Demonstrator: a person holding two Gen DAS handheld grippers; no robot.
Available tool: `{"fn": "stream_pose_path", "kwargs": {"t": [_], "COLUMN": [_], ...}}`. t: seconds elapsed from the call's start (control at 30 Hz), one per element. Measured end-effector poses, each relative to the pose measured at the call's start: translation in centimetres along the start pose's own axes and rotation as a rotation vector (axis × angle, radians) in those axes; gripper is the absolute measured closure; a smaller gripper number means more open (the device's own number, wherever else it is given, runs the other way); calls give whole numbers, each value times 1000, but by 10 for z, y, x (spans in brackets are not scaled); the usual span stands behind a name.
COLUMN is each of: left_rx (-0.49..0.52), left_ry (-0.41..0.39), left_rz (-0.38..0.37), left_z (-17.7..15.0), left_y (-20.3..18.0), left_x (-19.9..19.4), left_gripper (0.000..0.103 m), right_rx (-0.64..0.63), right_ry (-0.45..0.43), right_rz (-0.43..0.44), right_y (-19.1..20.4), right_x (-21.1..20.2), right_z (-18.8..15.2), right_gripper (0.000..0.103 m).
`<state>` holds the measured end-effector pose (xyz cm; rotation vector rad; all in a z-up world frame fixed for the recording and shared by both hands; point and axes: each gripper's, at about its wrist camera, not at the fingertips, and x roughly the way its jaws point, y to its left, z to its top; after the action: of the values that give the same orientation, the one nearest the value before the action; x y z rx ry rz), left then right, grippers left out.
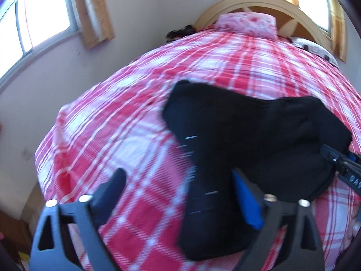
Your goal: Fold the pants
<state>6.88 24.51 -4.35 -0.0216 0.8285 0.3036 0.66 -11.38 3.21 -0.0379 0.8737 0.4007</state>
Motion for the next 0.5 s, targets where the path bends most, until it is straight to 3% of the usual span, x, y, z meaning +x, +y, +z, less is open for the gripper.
{"fn": "stream_pose_path", "kwargs": {"t": [0.07, 0.23, 0.33, 0.43, 0.5], "left_rx": [-55, -146, -130, -122, -109], "left_ry": [28, 68, 33, -44, -110], "left_rz": [-37, -94, -52, 37, 48], "left_z": [0, -4, -4, 1, 8], "left_y": [19, 38, 35, 33, 28], "left_x": [4, -6, -20, -34, -45], "left_gripper": [0, 0, 0, 1, 5], "right_rx": [36, 191, 199, 132, 63], "right_ry": [12, -1, -108, -238, -278], "right_rz": [10, 141, 65, -60, -89], "right_y": [-7, -40, -39, -24, -10], "right_x": [2, -7, -35, -65, -75], "right_z": [0, -4, -11, -11, -7], "right_gripper": [40, 37, 37, 37, 38]}}
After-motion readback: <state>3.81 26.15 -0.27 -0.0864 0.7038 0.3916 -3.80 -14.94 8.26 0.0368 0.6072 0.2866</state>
